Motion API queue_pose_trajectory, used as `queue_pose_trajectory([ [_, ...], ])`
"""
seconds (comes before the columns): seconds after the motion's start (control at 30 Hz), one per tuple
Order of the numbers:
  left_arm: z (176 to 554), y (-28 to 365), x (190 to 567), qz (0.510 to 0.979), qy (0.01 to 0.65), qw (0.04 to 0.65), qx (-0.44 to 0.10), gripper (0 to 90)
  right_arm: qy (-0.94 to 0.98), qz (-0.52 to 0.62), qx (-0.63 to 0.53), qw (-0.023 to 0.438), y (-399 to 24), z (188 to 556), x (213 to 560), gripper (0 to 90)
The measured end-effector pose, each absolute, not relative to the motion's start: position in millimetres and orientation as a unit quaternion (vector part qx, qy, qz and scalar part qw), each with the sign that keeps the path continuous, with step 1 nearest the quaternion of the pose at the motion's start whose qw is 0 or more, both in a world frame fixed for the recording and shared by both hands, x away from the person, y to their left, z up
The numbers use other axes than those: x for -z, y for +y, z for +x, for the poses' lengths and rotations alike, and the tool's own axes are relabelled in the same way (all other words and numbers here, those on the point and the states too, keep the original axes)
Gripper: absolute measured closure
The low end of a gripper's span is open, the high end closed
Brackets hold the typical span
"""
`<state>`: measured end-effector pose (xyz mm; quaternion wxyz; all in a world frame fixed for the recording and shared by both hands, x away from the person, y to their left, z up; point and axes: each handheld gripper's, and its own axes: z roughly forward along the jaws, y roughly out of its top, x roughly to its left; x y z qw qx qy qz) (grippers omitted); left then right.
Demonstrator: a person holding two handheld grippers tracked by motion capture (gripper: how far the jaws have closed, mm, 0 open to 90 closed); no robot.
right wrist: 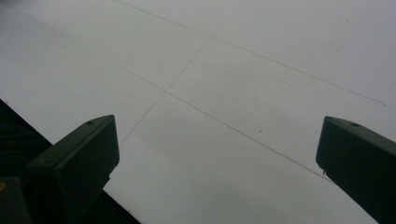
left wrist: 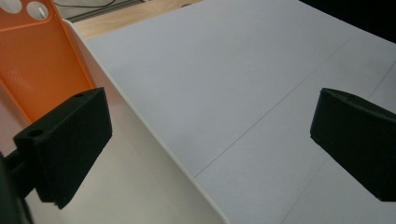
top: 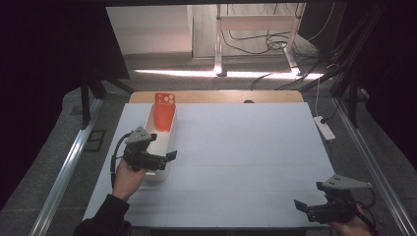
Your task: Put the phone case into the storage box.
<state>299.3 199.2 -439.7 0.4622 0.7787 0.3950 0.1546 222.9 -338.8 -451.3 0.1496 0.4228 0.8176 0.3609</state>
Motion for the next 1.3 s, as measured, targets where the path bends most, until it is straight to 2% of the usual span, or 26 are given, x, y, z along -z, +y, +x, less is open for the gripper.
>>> queue_pose_trajectory([
  [1.3,255.3,221.9,442.2,0.750,0.435,0.473,-0.155,0.0,0.818,0.423,-0.359,0.149,-338.4,223.0,451.4,0.0],
])
